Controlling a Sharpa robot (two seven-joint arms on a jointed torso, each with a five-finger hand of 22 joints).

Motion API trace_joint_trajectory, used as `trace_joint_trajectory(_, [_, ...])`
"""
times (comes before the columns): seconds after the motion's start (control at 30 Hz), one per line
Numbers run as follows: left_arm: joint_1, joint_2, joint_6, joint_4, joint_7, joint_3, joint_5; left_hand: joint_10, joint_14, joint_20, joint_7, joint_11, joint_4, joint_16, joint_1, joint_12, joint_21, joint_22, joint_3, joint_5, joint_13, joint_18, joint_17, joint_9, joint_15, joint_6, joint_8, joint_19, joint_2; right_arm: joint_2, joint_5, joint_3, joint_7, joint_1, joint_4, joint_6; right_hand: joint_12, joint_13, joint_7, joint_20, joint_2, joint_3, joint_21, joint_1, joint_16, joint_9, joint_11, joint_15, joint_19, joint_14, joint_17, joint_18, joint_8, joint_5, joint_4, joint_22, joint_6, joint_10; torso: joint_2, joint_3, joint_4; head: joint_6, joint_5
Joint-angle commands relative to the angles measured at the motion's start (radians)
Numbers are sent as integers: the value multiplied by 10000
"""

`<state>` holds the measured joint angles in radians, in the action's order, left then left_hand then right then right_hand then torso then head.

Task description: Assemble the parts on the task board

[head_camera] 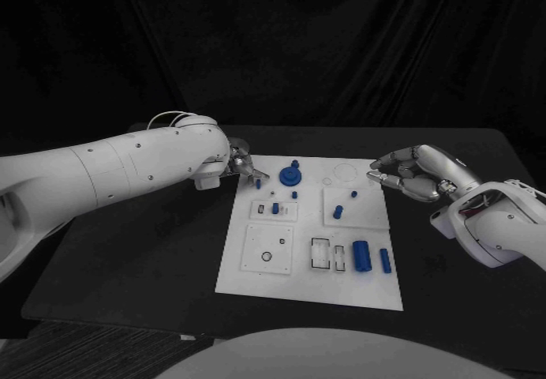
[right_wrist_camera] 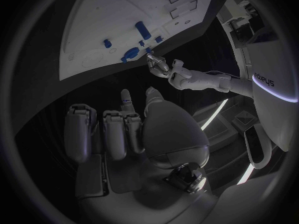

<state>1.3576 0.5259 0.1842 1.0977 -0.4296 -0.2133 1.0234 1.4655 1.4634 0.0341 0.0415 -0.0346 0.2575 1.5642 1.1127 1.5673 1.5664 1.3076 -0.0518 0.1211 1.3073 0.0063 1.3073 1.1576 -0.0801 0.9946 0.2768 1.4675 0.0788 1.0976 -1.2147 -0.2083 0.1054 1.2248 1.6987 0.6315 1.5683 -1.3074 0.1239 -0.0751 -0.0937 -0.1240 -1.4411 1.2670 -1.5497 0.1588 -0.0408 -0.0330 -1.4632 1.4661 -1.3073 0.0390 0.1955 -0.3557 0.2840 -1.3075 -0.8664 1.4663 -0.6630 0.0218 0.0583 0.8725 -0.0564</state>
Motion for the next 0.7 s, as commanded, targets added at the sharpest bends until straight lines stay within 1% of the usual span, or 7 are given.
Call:
trace_joint_trajectory(0.03, [-36, -40, 149, -30, 167, 9, -3, 1053, 1074, 41, -12, 62, -60, 66, 120, 35, 44, 2632, -3, 50, 2635, -63, 2635, 4, 55, -87, -13, 1033, 15, 14, -16, 6, -61, -25, 20, 12, 25, -2634, 17, -66, -34, -28, -4, -26, 68, -14, -37, 70, -480, 952, -2207, -62, 69, -66, -5, -2202, -76, 1045, 1, 3, 1, 2, 8])
trace_joint_trajectory(0.23, [-65, -52, 130, -47, 203, 9, -3, 1053, 1074, 50, 1, 76, -90, 66, 164, 35, 44, 2632, 24, 118, 2635, -63, 2635, -5, 67, -131, -46, 1033, 39, 13, -16, 6, -64, -25, 10, -6, 25, -2634, 17, -66, -34, -24, -5, -3, 74, -16, -38, 71, -481, 950, -2197, -62, 71, -86, -18, -2202, -82, 1045, 0, 4, 4, 2, 30])
trace_joint_trajectory(0.3, [-69, -54, 122, -55, 224, 9, -3, 1053, 1074, 62, 14, 88, -130, 66, 216, 35, 44, 2632, 56, 322, 2635, -63, 2635, -15, 82, -149, -74, 1033, 56, 10, -16, 6, -67, -25, 8, -13, 25, -2634, 18, -66, -35, -22, 18, 7, 77, -16, -38, 71, -470, 949, -2193, -56, 71, -93, -23, -2195, -84, 1045, -3, 4, -1, 2, 30])
trace_joint_trajectory(0.4, [-74, -56, 80, -61, 292, 9, -3, 1053, 1074, 72, 15, 93, -171, 66, 269, 35, 44, 2632, 89, 515, 2635, -63, 2635, -22, 88, -153, -92, 1033, 65, 9, -16, 6, -72, -25, 6, -22, 25, -2634, 18, -66, -37, -20, 21, 14, 77, -17, -38, 71, -468, 949, -2192, -55, 71, -97, -26, -2194, -85, 1045, -1, 2, -4, 2, 35])
trace_joint_trajectory(0.6, [-81, -64, 68, -61, 385, 9, -3, 1053, 1074, 77, 9, 90, -223, 66, 339, 35, 44, 2632, 137, 712, 2635, -63, 2635, -29, 91, -149, -107, 1033, 78, 10, -16, 6, -80, -25, 3, -37, 25, -2634, 19, -67, -42, -10, 22, 63, 80, -22, -41, 72, -467, 947, -2186, -55, 70, -135, -47, -2193, -90, 1045, 4, 5, 4, 2, 52])
trace_joint_trajectory(0.7, [-85, -69, 92, -68, 407, 9, -3, 1053, 1074, 80, 2, 87, -275, 66, 409, 35, 44, 2632, 192, 929, 2635, -63, 2635, -38, 91, -152, -127, 1033, 84, 8, -16, 6, -80, -25, 3, -43, 25, -2634, 21, -68, -45, -3, 31, 105, 79, -26, -43, 74, -463, 948, -2187, -52, 69, -177, -62, -2190, -94, 1045, 0, 5, -1, 2, 61])
